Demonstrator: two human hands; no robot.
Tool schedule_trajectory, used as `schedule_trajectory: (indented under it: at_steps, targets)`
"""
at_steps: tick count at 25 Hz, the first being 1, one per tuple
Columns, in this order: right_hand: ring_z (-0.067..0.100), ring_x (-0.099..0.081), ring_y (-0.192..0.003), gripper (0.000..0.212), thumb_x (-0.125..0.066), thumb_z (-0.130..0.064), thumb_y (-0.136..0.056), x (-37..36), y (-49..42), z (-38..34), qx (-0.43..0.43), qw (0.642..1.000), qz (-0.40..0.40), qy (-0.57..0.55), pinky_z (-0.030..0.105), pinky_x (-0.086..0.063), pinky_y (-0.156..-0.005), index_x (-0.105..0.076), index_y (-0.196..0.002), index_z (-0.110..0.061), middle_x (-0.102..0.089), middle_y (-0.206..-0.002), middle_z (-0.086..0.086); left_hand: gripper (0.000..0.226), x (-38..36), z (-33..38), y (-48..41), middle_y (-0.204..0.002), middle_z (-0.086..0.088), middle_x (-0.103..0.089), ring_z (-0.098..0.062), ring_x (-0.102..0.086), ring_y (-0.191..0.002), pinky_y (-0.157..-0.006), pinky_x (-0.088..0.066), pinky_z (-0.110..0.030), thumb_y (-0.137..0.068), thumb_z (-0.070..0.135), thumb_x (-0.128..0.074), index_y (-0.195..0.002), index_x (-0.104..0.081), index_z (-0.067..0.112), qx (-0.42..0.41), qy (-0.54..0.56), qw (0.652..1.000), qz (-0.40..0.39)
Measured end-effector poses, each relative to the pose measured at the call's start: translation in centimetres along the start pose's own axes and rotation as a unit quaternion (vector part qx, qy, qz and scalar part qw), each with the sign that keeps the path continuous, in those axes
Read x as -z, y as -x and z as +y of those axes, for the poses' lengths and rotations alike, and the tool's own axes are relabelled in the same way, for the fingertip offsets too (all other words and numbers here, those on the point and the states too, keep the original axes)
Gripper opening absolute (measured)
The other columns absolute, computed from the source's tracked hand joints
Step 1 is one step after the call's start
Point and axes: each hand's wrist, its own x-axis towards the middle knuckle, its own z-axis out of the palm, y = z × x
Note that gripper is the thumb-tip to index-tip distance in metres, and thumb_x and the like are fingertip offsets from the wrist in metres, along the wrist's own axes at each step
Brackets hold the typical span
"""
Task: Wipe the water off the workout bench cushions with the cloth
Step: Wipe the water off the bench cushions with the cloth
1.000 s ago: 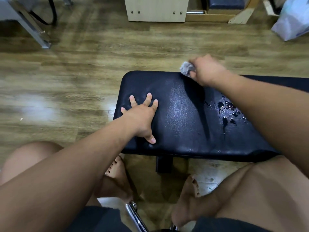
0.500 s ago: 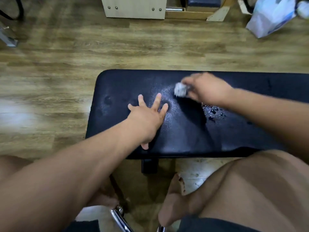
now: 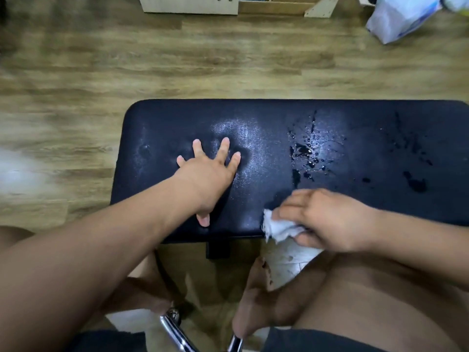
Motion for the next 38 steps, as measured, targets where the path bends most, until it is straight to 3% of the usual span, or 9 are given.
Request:
schedule_trajectory:
  at_steps: [3,10,14,19,22,26,28,34,38]
  targets:
    - [0.026,-0.061,-0.096,0.038,-0.061,-0.027,-0.081,1.6,-1.0,2.7,-0.030,0.999,0.027,0.005,0.034,-0.051,-0.081,-0.060,-0.118,-0.020,-0.064,-0.102,0.006,0.156,0.2,0.1,0.1,-0.154,-0.006,0.036,-0.061,0.002,-0.138,-0.099,-0.038,-0.068,-0.048,0.036,-0.095,-0.148,0.024,0.021,0.001,0.001,1.000,0.001]
    - [0.040,-0.063,-0.096,0.033,-0.058,-0.017,-0.084,8.3,-8.3,16.6,-0.344,0.914,0.215,0.026,0.037,-0.050,-0.081,-0.062,-0.117,-0.014,-0.067,-0.106,0.024,0.156,0.4,0.0,0.3,-0.155,-0.004,0.034,-0.060,0.001,-0.139,-0.099,-0.038,-0.068,-0.046,0.036,-0.095,-0.150,0.021,0.023,-0.006,0.002,1.000,0.004]
    - [0.038,-0.067,-0.090,0.039,-0.058,-0.028,-0.080,4.4,-5.1,9.8,-0.227,0.951,0.208,0.019,0.042,-0.054,-0.080,-0.063,-0.117,-0.020,-0.072,-0.099,0.017,0.156,0.6,0.1,0.3,-0.153,-0.005,0.037,-0.060,0.004,-0.139,-0.098,-0.039,-0.067,-0.048,0.035,-0.095,-0.149,0.024,0.022,0.002,0.008,1.000,-0.008]
    - [0.024,-0.066,-0.081,0.044,-0.055,-0.037,-0.068,-1.1,1.1,1.1,-0.008,0.995,0.090,-0.030,0.034,-0.055,-0.069,-0.064,-0.110,-0.027,-0.068,-0.090,-0.001,0.156,0.6,0.1,0.1,-0.154,-0.005,0.036,-0.061,0.003,-0.138,-0.098,-0.039,-0.067,-0.048,0.034,-0.095,-0.148,0.024,0.022,0.002,0.004,1.000,-0.006]
    - [0.028,-0.065,-0.092,0.037,-0.064,-0.035,-0.074,2.0,-1.1,7.4,-0.149,0.976,0.158,-0.004,0.036,-0.052,-0.075,-0.064,-0.109,-0.024,-0.069,-0.102,0.004,0.156,0.5,0.0,0.2,-0.155,-0.004,0.033,-0.060,0.000,-0.139,-0.097,-0.040,-0.067,-0.046,0.036,-0.095,-0.149,0.022,0.023,-0.002,0.000,1.000,-0.001]
    - [0.037,-0.064,-0.096,0.037,-0.060,-0.036,-0.076,3.9,-2.2,14.0,-0.462,0.829,0.308,-0.073,0.040,-0.053,-0.085,-0.064,-0.111,-0.023,-0.071,-0.102,0.014,0.158,0.4,0.0,0.2,-0.156,-0.002,0.032,-0.059,-0.001,-0.138,-0.096,-0.042,-0.066,-0.045,0.038,-0.095,-0.149,0.023,0.024,0.002,-0.009,1.000,0.002]
    - [0.036,-0.066,-0.093,0.043,-0.059,-0.040,-0.071,1.8,-3.7,9.9,-0.439,0.829,0.334,-0.089,0.040,-0.054,-0.082,-0.065,-0.110,-0.024,-0.072,-0.100,0.012,0.158,0.5,0.1,0.2,-0.156,-0.001,0.032,-0.059,0.000,-0.138,-0.095,-0.042,-0.066,-0.045,0.038,-0.095,-0.149,0.024,0.024,0.007,-0.007,1.000,0.001]
    - [0.030,-0.065,-0.085,0.041,-0.071,-0.035,-0.063,-3.9,-4.8,-7.6,-0.184,0.935,0.274,-0.128,0.034,-0.053,-0.071,-0.067,-0.103,-0.028,-0.068,-0.088,0.002,0.159,0.4,0.2,0.3,-0.156,0.000,0.030,-0.056,-0.005,-0.138,-0.094,-0.044,-0.064,-0.043,0.037,-0.096,-0.150,0.021,0.025,0.012,-0.003,1.000,0.013]
    - [0.031,-0.065,-0.094,0.037,-0.066,-0.037,-0.074,-3.5,0.2,0.6,-0.359,0.882,0.291,-0.094,0.036,-0.051,-0.075,-0.062,-0.109,-0.027,-0.069,-0.102,0.004,0.157,0.5,0.0,0.7,-0.156,0.002,0.030,-0.055,-0.005,-0.138,-0.093,-0.045,-0.063,-0.045,0.037,-0.095,-0.149,0.022,0.028,0.011,0.002,1.000,0.008]
